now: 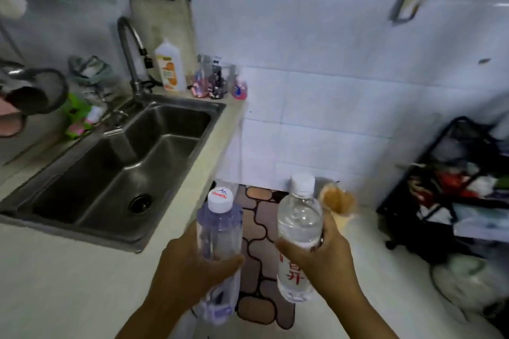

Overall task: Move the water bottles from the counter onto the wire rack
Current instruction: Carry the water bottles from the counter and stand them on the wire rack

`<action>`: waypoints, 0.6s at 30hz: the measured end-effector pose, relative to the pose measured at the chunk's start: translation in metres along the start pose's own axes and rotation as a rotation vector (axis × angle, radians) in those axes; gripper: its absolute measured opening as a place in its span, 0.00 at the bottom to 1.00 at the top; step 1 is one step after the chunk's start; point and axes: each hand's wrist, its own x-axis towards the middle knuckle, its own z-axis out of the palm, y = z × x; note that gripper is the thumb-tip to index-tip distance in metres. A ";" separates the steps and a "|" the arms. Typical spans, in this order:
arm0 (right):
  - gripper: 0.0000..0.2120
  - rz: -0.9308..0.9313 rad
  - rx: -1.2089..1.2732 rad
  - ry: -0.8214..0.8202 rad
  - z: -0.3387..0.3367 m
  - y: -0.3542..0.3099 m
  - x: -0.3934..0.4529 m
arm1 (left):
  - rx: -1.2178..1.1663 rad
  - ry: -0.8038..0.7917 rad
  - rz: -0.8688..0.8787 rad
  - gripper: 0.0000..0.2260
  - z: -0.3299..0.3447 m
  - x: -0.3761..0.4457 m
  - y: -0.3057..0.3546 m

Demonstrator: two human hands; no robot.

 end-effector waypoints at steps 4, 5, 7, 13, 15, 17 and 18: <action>0.31 0.027 -0.005 0.161 -0.096 0.034 0.000 | -0.003 -0.064 0.050 0.27 0.083 0.013 0.064; 0.30 0.046 -0.004 0.195 -0.122 0.044 0.001 | -0.008 -0.081 0.065 0.23 0.108 0.014 0.081; 0.28 0.082 -0.011 0.254 -0.175 0.061 0.002 | -0.029 -0.102 0.113 0.17 0.158 0.016 0.115; 0.25 0.117 -0.070 0.381 -0.318 0.103 0.008 | -0.093 -0.265 0.223 0.20 0.293 0.024 0.214; 0.25 0.129 -0.095 0.431 -0.357 0.115 0.010 | -0.090 -0.326 0.245 0.21 0.328 0.025 0.243; 0.24 0.152 -0.109 0.485 -0.392 0.127 0.014 | -0.052 -0.370 0.290 0.21 0.360 0.029 0.270; 0.23 0.162 -0.111 0.508 -0.408 0.133 0.017 | -0.040 -0.396 0.312 0.21 0.374 0.033 0.283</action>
